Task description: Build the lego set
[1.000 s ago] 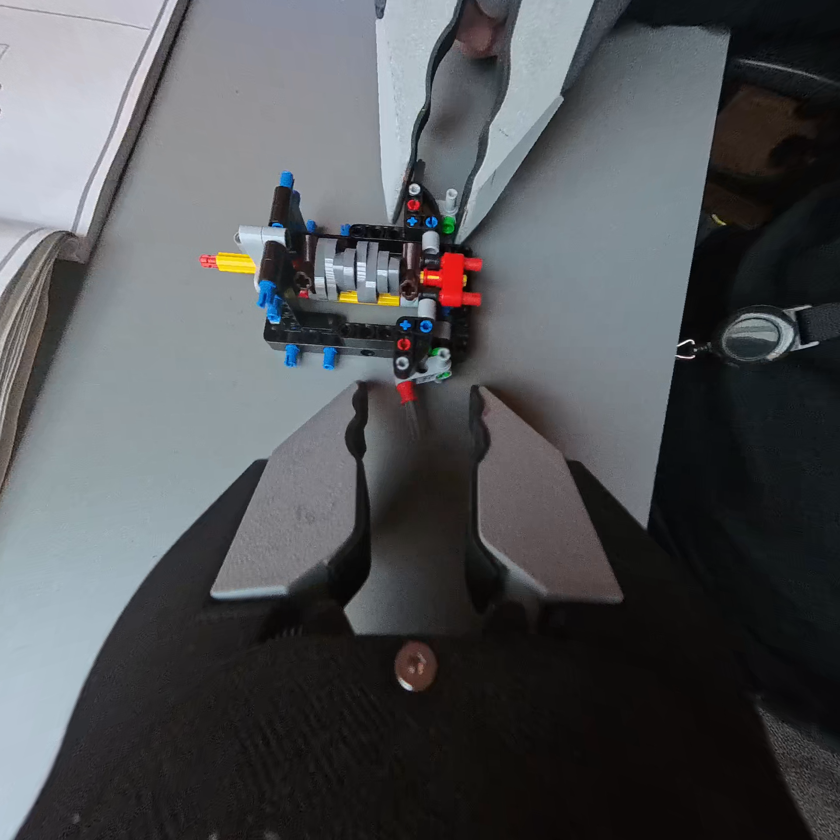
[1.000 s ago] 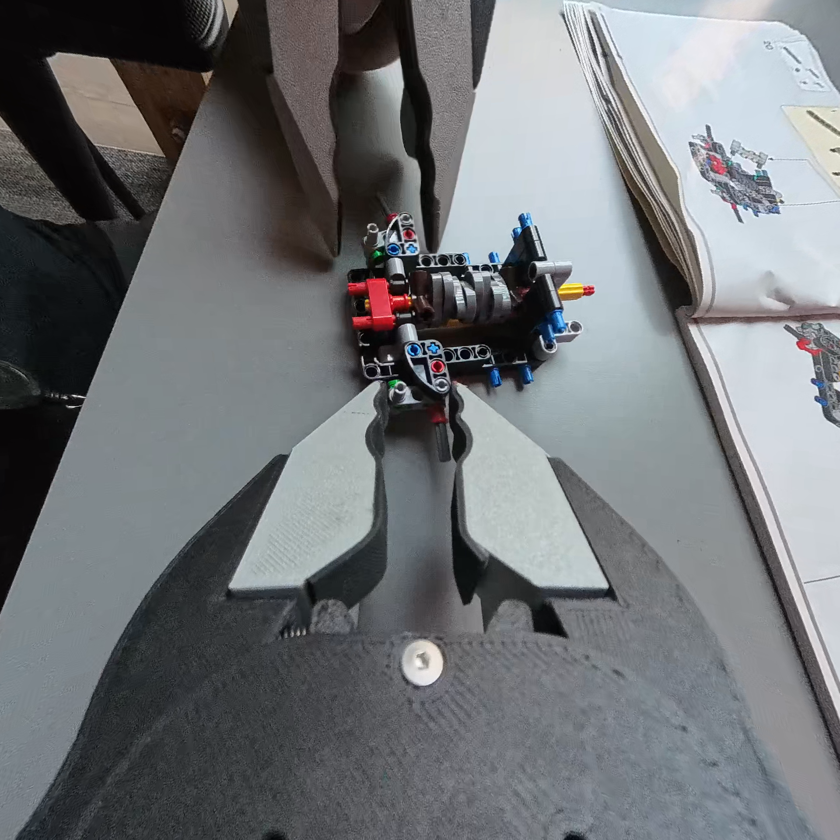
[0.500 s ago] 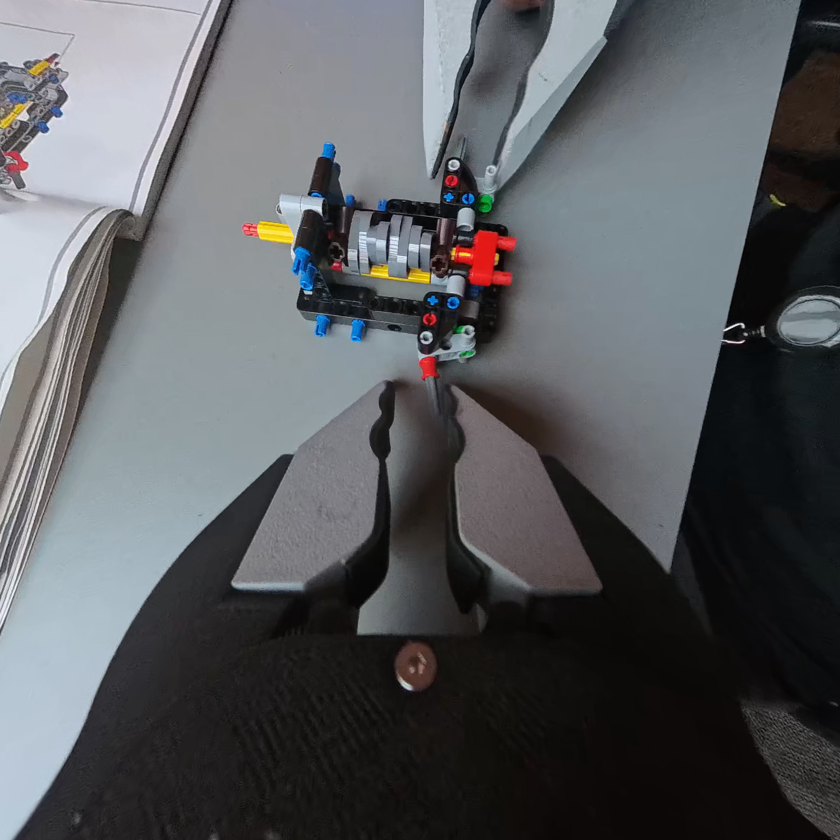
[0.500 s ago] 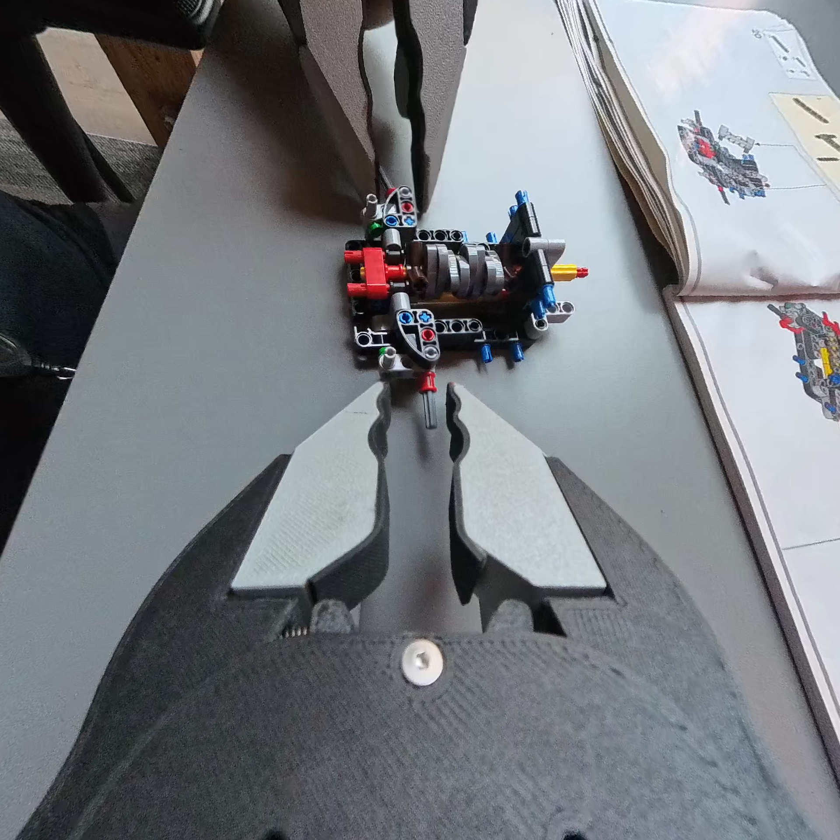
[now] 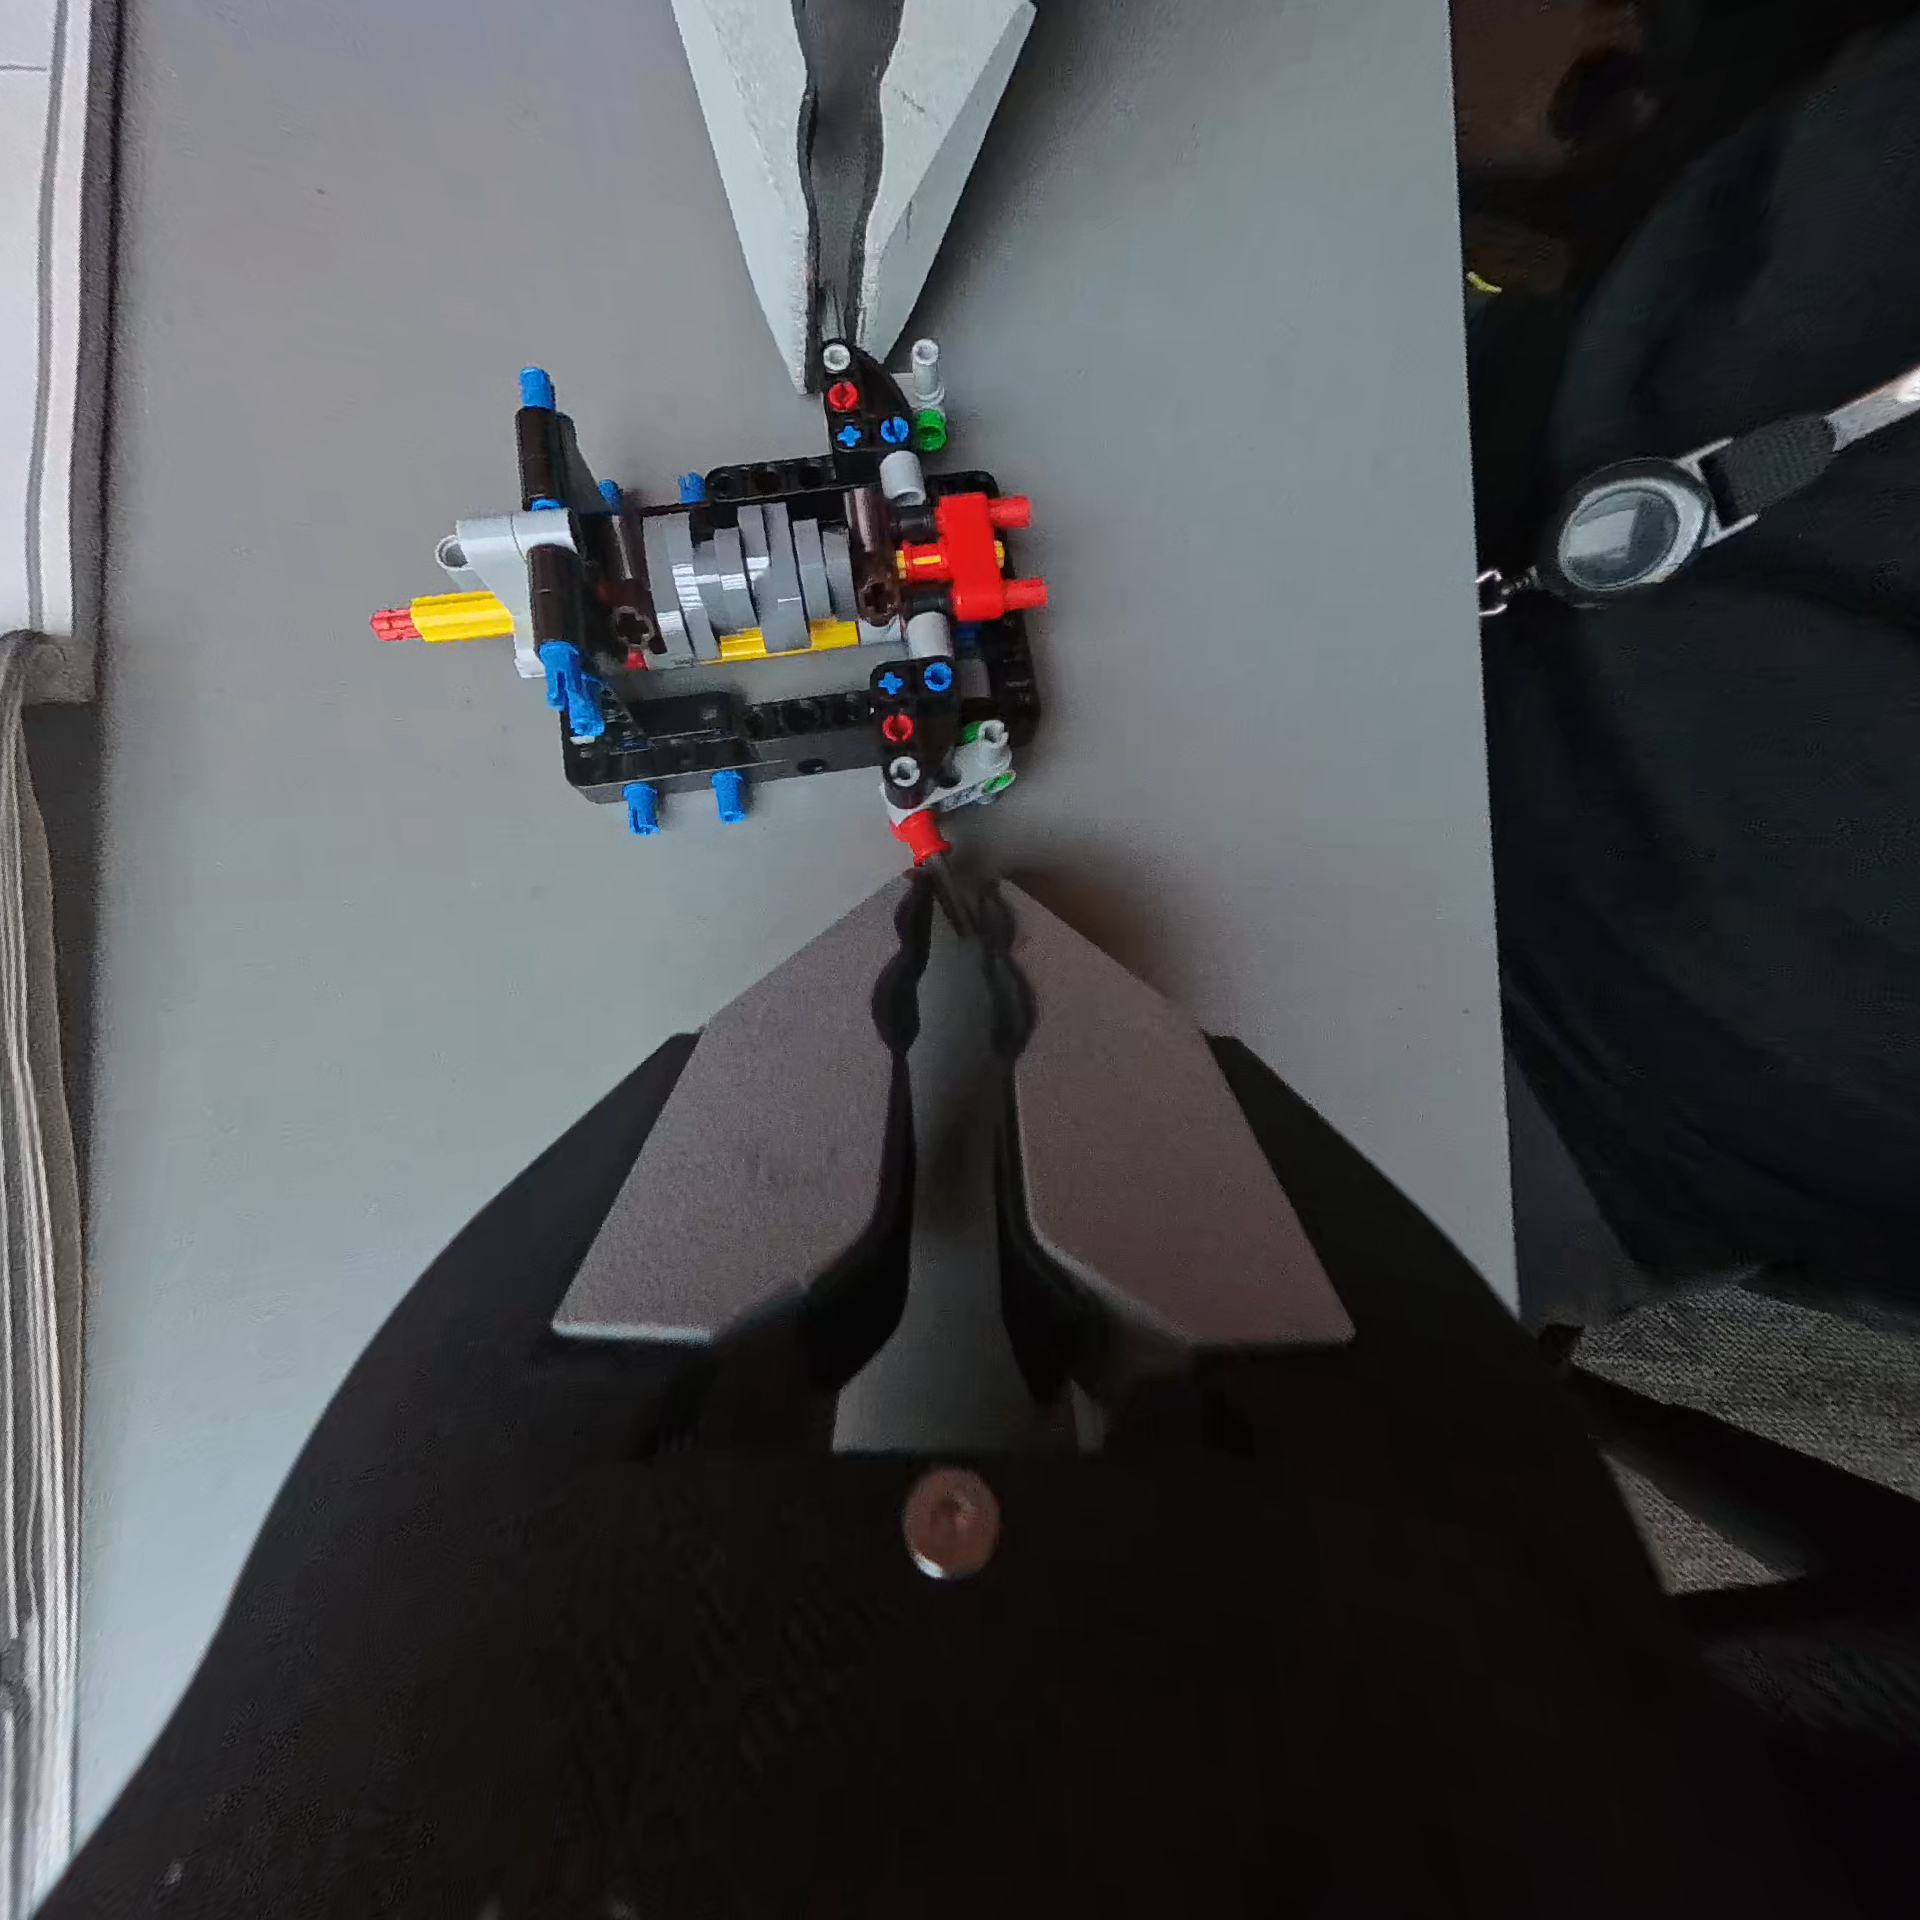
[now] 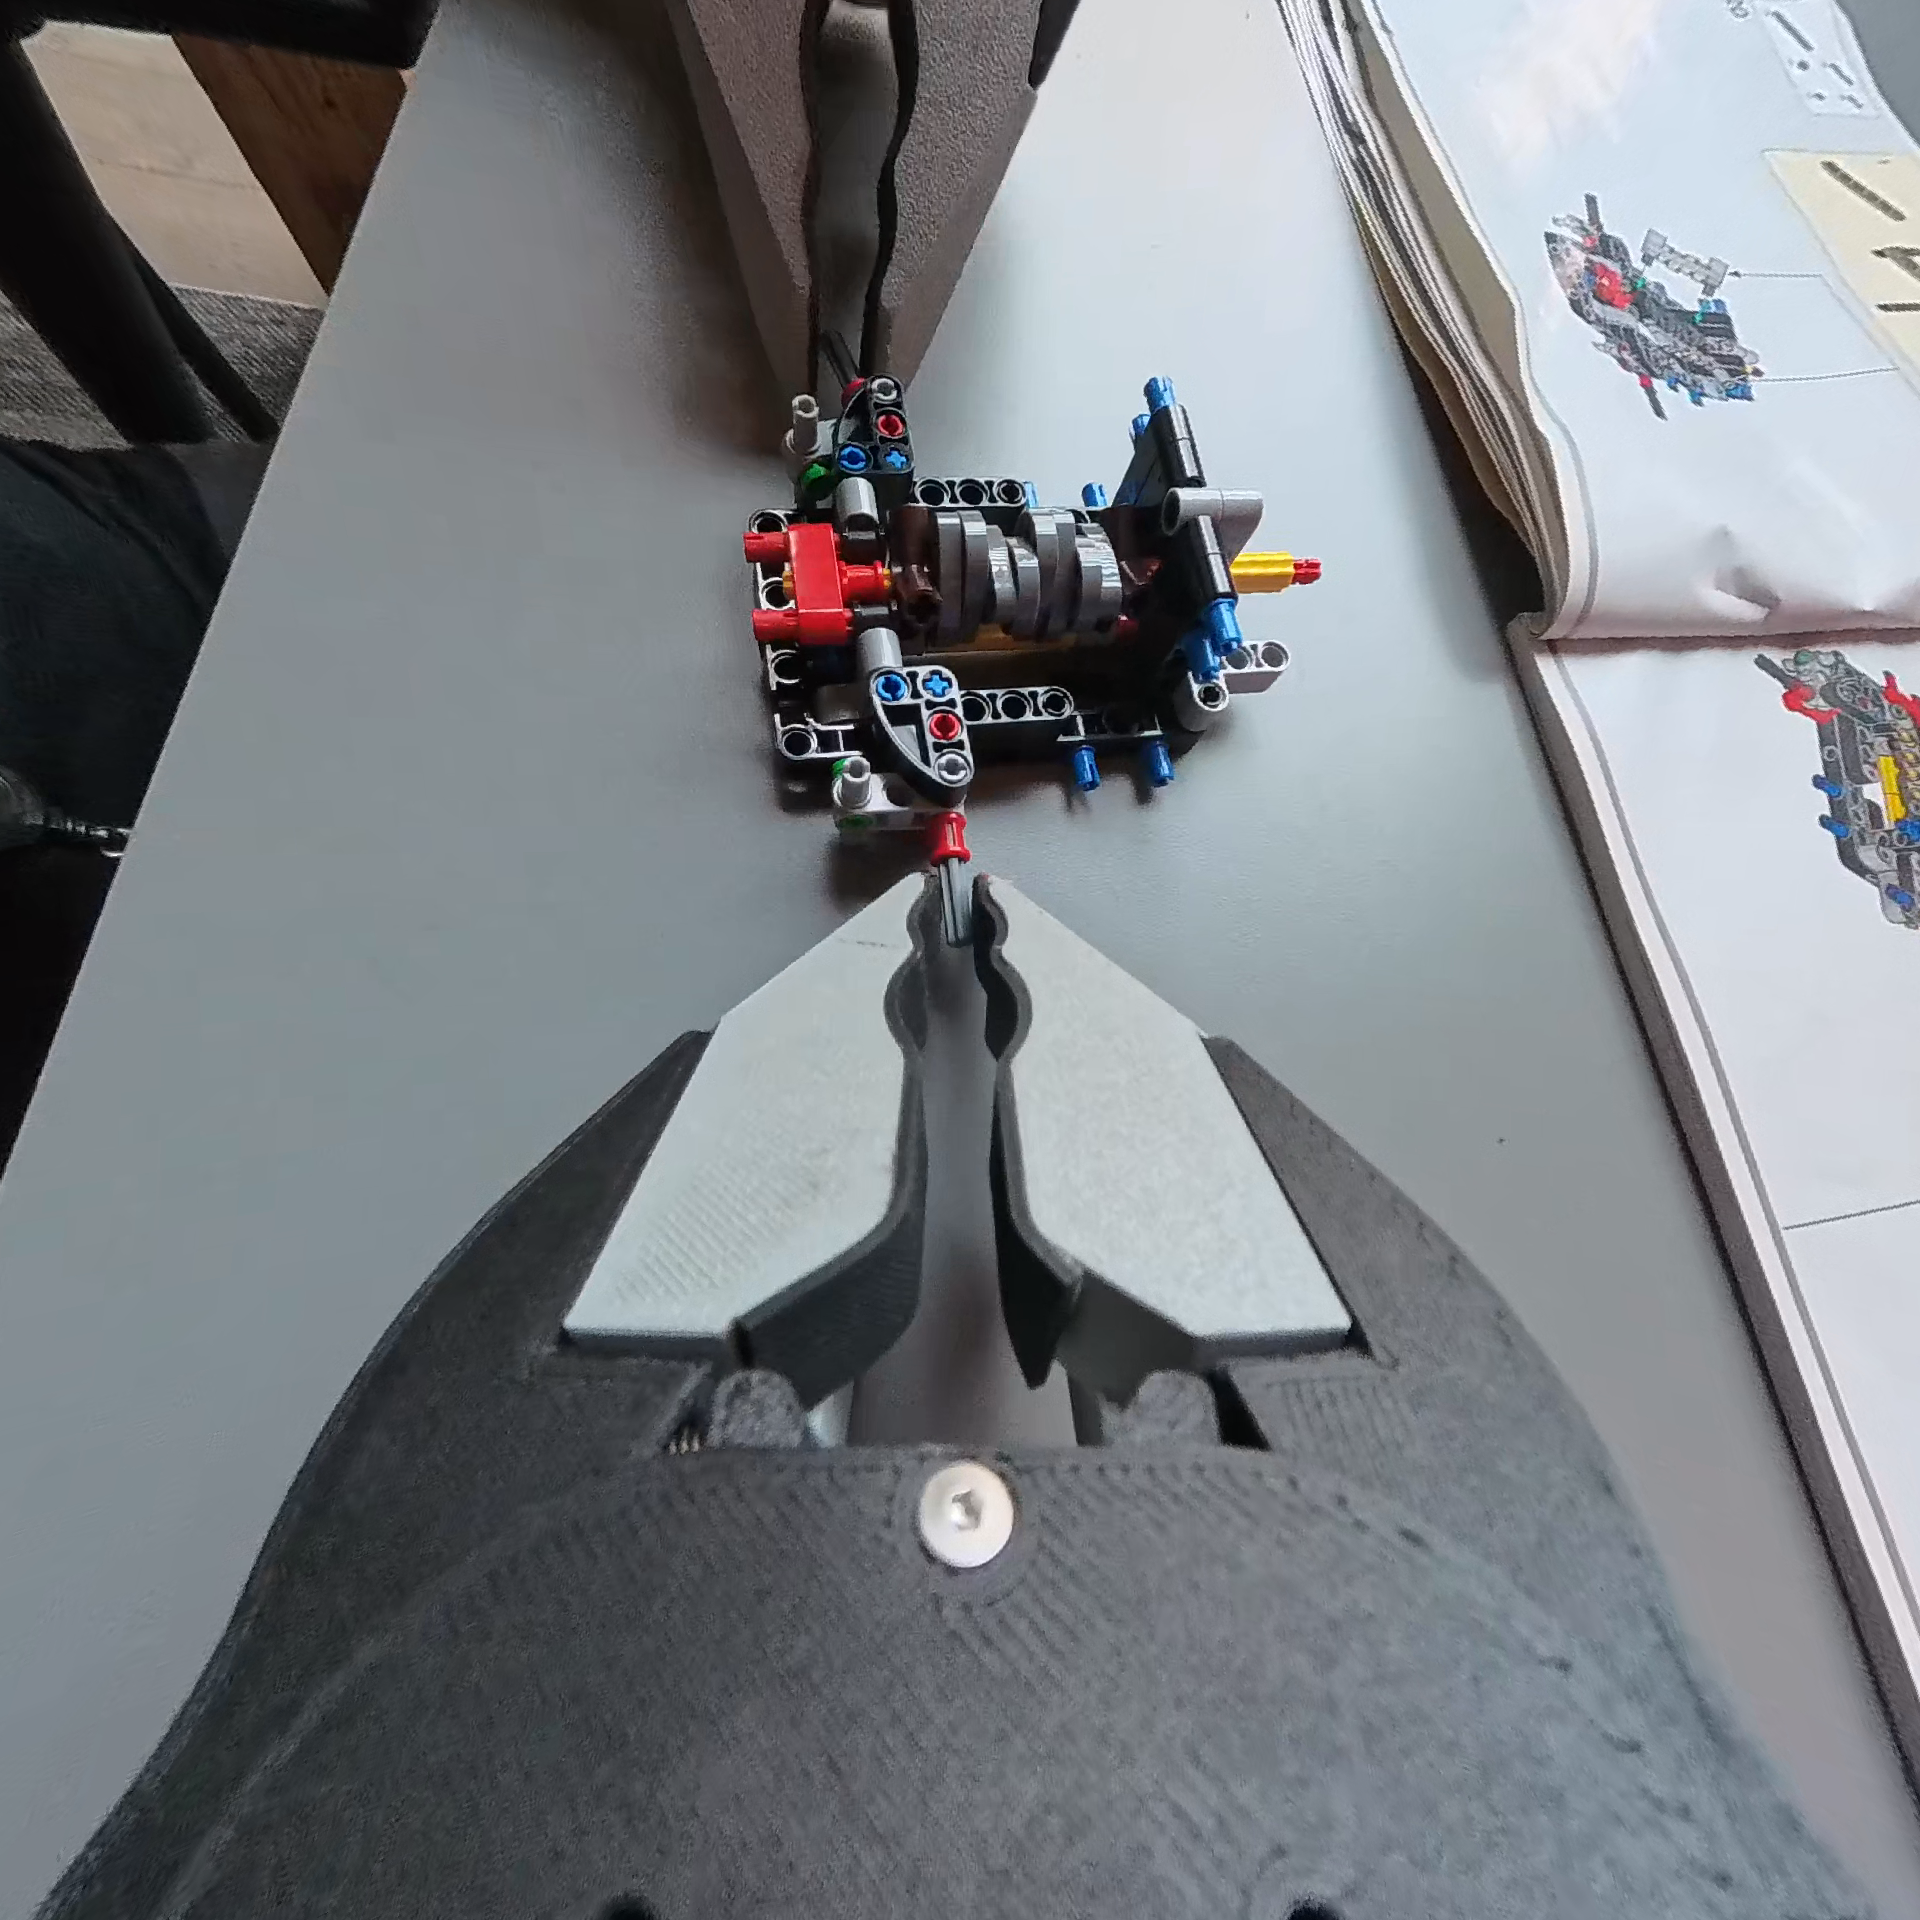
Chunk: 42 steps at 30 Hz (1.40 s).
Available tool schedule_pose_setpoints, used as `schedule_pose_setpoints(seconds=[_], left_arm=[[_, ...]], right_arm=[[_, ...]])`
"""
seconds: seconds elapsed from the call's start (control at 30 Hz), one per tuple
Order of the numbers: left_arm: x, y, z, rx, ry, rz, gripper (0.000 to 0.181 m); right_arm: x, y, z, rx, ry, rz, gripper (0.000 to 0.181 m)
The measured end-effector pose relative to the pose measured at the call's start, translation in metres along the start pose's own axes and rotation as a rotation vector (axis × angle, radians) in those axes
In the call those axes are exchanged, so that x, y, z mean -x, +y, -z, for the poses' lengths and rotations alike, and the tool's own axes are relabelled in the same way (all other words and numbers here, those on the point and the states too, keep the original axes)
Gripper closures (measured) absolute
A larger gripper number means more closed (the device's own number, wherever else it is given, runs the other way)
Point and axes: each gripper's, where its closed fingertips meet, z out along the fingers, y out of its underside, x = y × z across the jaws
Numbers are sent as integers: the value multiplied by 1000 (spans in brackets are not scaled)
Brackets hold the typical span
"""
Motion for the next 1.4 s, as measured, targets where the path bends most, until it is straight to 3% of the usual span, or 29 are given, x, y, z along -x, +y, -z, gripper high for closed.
schedule_pose_setpoints(seconds=[0.4, 0.63, 0.73, 0.9, 1.03, 1.4], left_arm=[[14, 6, 8, -3, -29, 17, 170], [23, 11, 13, -51, -92, 57, 180], [23, 8, 14, -53, -108, 50, 155], [26, -1, 9, -39, -164, -29, 166], [24, -2, 5, -12, -136, -68, 177], [12, -2, 1, 69, 38, -197, 178]], right_arm=[[-2, 2, -1, 11, -9, -22, 180], [0, 3, 0, 11, -26, -18, 180], [-1, 3, 0, 8, -31, -22, 175], [0, 2, 0, 0, -37, -14, 170], [2, 2, 0, 3, -40, -6, 170], [4, 2, 0, 4, -52, 5, 176]])
